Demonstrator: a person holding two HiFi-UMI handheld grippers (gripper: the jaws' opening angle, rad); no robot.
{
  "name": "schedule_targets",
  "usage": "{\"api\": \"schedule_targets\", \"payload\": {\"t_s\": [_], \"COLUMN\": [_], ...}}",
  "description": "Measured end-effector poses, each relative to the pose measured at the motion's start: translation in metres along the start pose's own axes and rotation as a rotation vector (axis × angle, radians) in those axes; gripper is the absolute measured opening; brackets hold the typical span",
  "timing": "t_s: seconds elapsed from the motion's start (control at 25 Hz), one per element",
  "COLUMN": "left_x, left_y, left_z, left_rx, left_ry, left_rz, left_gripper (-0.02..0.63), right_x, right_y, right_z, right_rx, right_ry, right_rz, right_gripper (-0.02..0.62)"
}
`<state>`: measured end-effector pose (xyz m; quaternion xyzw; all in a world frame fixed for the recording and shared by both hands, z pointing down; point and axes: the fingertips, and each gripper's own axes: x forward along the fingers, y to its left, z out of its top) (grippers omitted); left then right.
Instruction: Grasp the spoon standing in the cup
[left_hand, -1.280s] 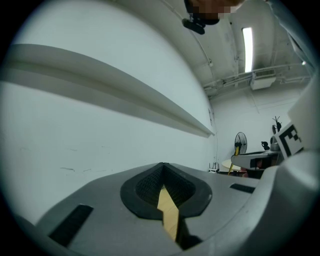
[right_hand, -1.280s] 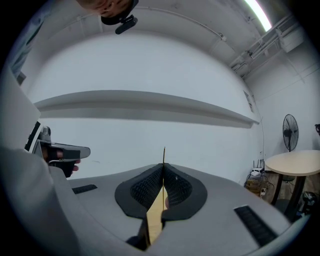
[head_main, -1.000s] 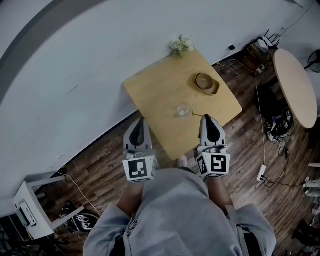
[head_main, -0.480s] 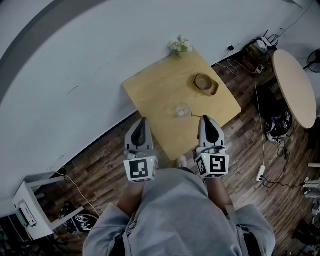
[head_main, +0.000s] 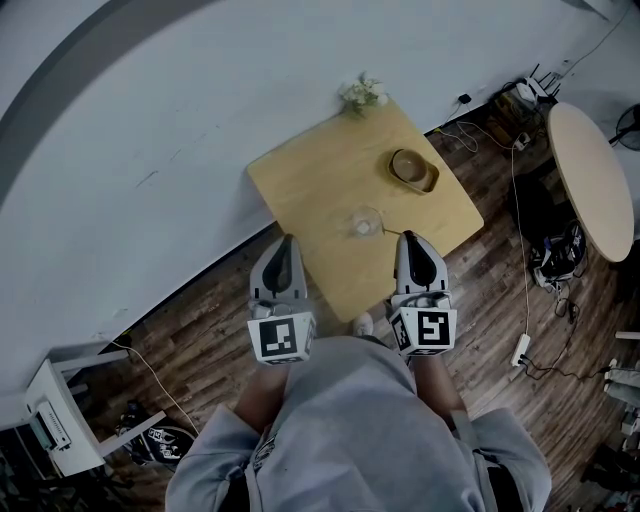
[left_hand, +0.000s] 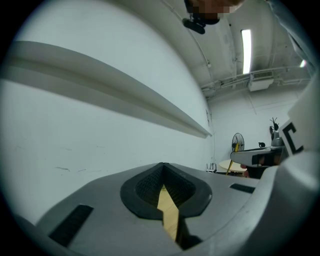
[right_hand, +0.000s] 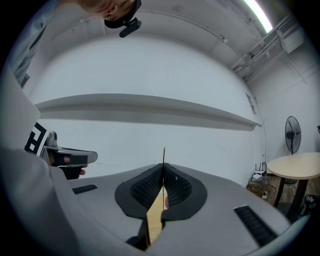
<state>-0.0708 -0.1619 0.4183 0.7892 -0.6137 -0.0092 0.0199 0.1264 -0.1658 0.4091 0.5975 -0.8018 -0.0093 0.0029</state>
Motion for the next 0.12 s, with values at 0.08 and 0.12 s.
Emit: {"api": "schedule_targets", "payload": {"t_s": [0.08,0.12], "left_x": [0.0007,0.0011], "left_y": [0.0014,0.0021], "left_z": [-0.0023,-0.0034], "left_rx": [0.001,0.002], "left_ry": [0.008,0.012], "left_rz": [0.004,0.006], "left_gripper": [0.000,0.000], "right_x": [0.0018,0.0027], "right_y": [-0.0002,-0.0004], "right_z": [-0.0003,-0.0005], "right_rx": [0.000,0.000], "right_ry": [0.002,0.003], "right_rz": [0.002,0.002], "right_gripper": [0.002,0.002]}}
